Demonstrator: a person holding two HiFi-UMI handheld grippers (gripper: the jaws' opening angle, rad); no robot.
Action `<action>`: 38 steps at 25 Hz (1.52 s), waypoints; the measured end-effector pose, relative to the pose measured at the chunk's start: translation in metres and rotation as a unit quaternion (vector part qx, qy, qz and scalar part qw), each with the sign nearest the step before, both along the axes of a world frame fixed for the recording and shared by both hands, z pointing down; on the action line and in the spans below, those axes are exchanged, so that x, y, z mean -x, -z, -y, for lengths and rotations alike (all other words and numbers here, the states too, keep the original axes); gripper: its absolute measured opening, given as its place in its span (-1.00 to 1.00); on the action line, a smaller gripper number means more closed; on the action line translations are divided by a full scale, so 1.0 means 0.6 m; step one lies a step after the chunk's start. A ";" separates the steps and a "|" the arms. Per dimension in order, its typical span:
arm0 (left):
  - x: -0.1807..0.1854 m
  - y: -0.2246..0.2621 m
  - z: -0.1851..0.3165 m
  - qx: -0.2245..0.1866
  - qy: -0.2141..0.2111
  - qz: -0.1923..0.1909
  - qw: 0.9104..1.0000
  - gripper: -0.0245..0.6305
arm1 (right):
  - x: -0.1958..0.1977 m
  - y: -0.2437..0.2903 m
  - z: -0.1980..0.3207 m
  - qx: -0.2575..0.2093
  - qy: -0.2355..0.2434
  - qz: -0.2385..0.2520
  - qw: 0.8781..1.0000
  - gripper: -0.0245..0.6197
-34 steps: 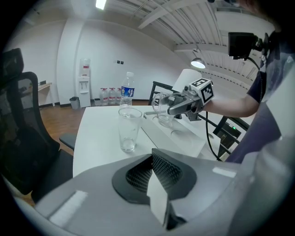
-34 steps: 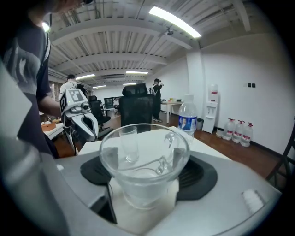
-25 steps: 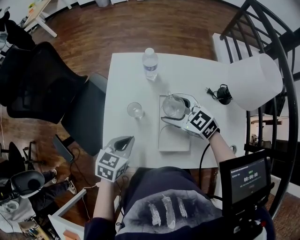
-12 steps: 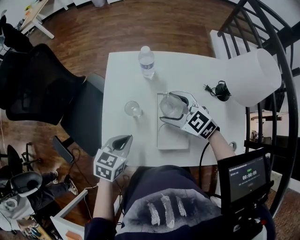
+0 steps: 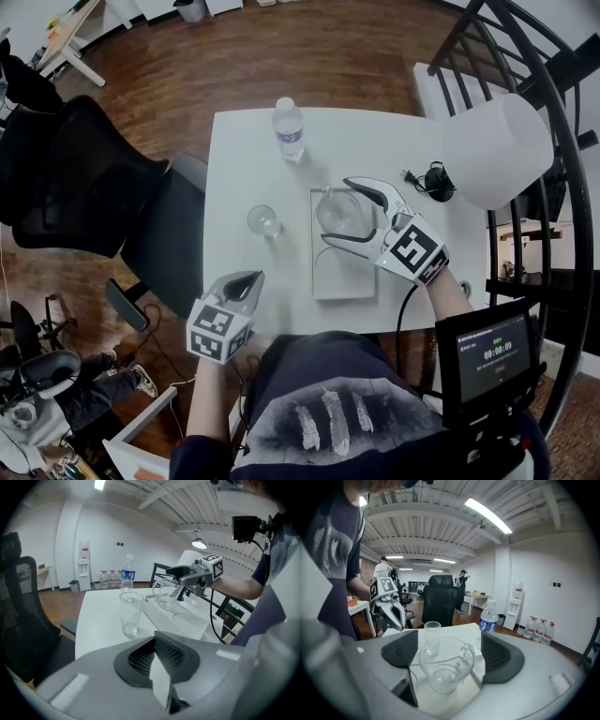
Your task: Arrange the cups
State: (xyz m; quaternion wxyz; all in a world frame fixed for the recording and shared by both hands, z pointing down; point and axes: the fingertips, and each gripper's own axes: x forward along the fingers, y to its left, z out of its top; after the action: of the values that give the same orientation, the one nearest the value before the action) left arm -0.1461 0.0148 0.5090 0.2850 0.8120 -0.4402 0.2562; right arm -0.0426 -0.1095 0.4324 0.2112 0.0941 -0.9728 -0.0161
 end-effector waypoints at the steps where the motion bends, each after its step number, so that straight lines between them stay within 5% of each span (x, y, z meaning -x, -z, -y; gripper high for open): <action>1: -0.001 -0.002 0.002 -0.001 -0.001 0.000 1.000 -0.88 | -0.002 0.011 0.002 0.002 -0.002 0.010 1.000 0.36; 14: -0.015 0.045 -0.017 -0.027 -0.013 -0.006 1.000 -0.88 | -0.103 0.084 -0.014 0.034 -0.084 0.053 0.995 0.36; 26: -0.049 0.060 -0.004 -0.039 -0.037 -0.021 0.998 -0.88 | -0.217 0.043 -0.030 0.076 -0.181 0.056 0.979 0.36; 30: -0.055 0.056 -0.002 -0.038 -0.038 -0.020 0.998 -0.88 | -0.234 0.033 -0.047 0.084 -0.180 0.060 0.978 -0.06; 36: -0.075 0.047 -0.009 -0.031 -0.048 -0.011 0.998 -0.88 | -0.258 0.032 -0.060 0.096 -0.184 0.075 0.975 -0.39; 38: -0.077 0.043 -0.013 -0.027 -0.050 -0.009 0.998 -0.88 | -0.264 0.030 -0.062 0.092 -0.185 0.071 0.976 -0.67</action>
State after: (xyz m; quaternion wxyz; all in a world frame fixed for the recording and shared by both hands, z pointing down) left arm -0.1000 0.0229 0.4833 0.2535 0.8426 -0.4033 0.2511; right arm 0.1156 -0.0724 0.4146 0.1489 0.2531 -0.9484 0.1195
